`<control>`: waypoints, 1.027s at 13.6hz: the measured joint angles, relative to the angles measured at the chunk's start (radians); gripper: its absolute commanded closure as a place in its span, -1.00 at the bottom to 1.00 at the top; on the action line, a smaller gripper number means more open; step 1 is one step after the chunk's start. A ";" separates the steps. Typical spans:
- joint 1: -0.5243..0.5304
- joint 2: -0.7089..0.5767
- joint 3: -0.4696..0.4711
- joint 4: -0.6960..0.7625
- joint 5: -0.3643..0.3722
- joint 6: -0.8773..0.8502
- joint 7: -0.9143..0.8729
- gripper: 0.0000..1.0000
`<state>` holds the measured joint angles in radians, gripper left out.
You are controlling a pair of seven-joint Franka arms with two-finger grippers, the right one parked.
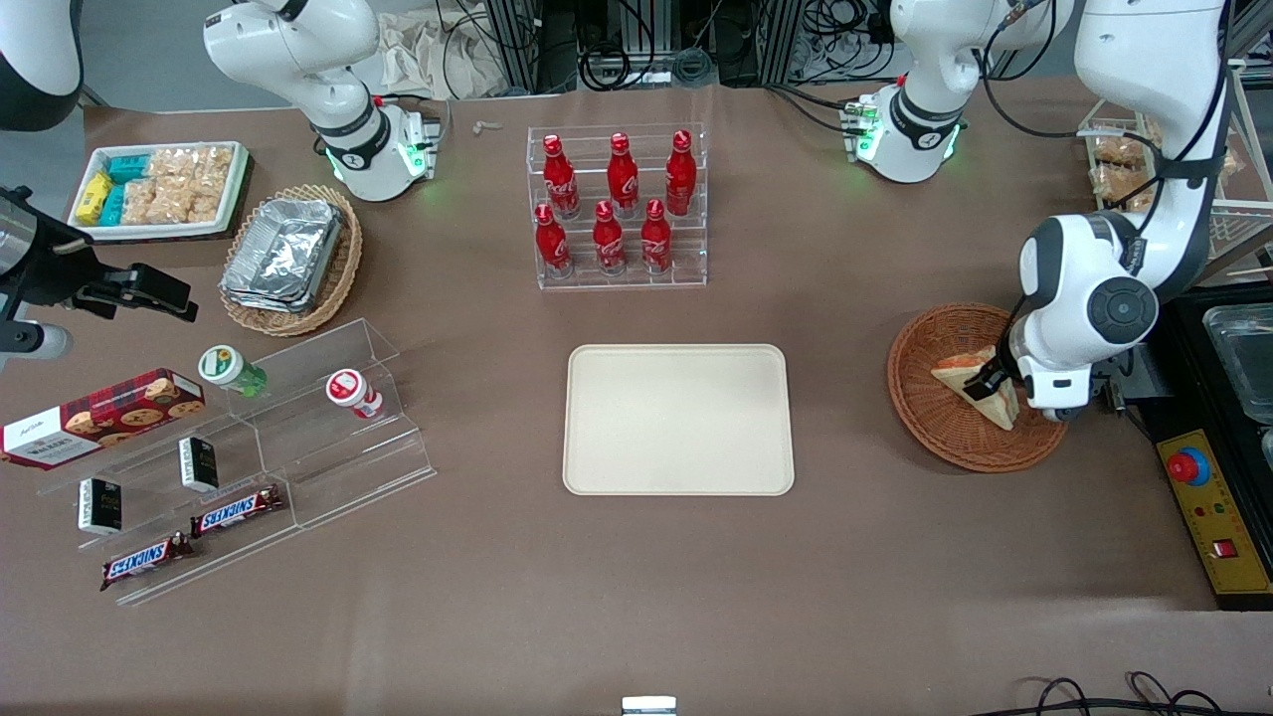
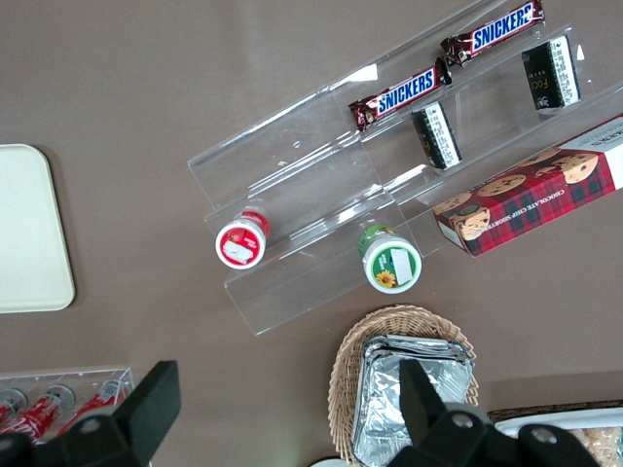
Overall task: Place sandwich from basket to tray
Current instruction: 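Close the left gripper on the sandwich, then lift the sandwich out of the basket with the left gripper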
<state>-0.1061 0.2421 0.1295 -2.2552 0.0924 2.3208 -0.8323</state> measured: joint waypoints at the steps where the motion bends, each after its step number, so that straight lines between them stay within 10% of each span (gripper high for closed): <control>1: 0.000 0.005 0.000 0.001 0.000 0.005 0.000 -0.29; 3: 0.000 0.010 0.000 0.003 -0.005 0.011 0.000 0.59; 5: 0.000 0.010 0.000 0.006 -0.011 0.014 0.000 1.00; 14: -0.007 -0.201 -0.016 0.072 -0.014 -0.263 0.280 1.00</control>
<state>-0.1129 0.0415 0.1137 -2.1828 0.0781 2.0582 -0.5528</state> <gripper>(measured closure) 0.736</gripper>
